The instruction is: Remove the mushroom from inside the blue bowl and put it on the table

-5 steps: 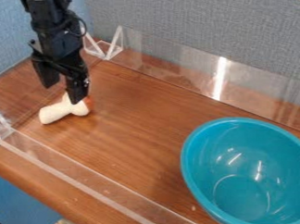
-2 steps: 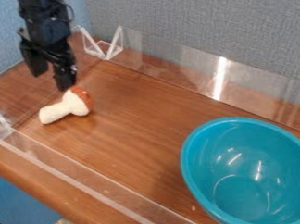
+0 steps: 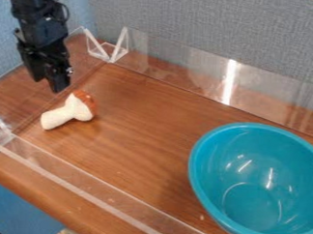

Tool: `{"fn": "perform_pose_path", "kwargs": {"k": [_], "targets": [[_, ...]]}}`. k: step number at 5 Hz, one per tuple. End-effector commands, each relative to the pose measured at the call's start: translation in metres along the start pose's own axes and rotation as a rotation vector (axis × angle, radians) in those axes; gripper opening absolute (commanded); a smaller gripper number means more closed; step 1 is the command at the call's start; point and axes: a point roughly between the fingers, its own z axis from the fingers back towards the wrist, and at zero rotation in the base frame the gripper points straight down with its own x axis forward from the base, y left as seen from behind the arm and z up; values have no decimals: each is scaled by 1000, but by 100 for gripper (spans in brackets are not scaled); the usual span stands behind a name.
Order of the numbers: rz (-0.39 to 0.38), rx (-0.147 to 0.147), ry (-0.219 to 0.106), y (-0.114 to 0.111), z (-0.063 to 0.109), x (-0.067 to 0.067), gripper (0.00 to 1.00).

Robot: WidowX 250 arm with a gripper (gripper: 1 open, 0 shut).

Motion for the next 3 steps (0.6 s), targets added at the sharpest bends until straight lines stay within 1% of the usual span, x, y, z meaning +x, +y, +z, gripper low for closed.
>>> {"fn": "perform_pose_path", "kwargs": {"k": [1,3], "targets": [[34,33,-33,7,20,0,100],[96,38,-20,10,13,-3,100]]}}
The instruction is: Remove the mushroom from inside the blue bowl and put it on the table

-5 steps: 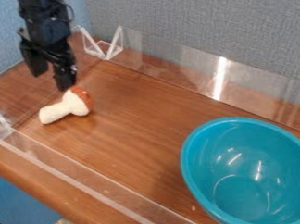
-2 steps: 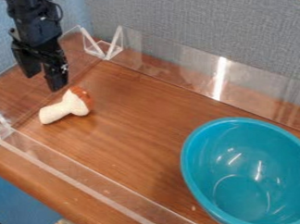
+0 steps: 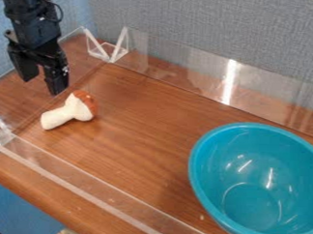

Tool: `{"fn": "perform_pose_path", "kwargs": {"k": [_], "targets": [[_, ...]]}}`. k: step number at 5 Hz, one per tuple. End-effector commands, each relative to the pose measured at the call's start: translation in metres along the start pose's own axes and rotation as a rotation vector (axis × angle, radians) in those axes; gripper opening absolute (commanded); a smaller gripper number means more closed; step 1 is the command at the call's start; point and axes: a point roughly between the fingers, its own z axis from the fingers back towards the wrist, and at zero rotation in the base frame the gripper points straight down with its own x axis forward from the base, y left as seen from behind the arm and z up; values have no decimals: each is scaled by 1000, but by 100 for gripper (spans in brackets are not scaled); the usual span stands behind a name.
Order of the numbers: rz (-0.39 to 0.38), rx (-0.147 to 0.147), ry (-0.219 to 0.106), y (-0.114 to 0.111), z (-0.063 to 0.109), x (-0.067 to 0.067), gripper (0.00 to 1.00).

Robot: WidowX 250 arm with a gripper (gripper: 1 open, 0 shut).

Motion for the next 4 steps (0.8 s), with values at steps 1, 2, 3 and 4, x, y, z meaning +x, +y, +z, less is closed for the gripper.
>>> {"fn": "perform_pose_path", "kwargs": {"k": [1,2,3,4], "targets": [[24,33,-31,-2,6,9,100],[34,34,-24,-11,-2,15,100],[46,33,-17,-6,-4,22,100],[58,34,-12,-1,-7,27,100]]}}
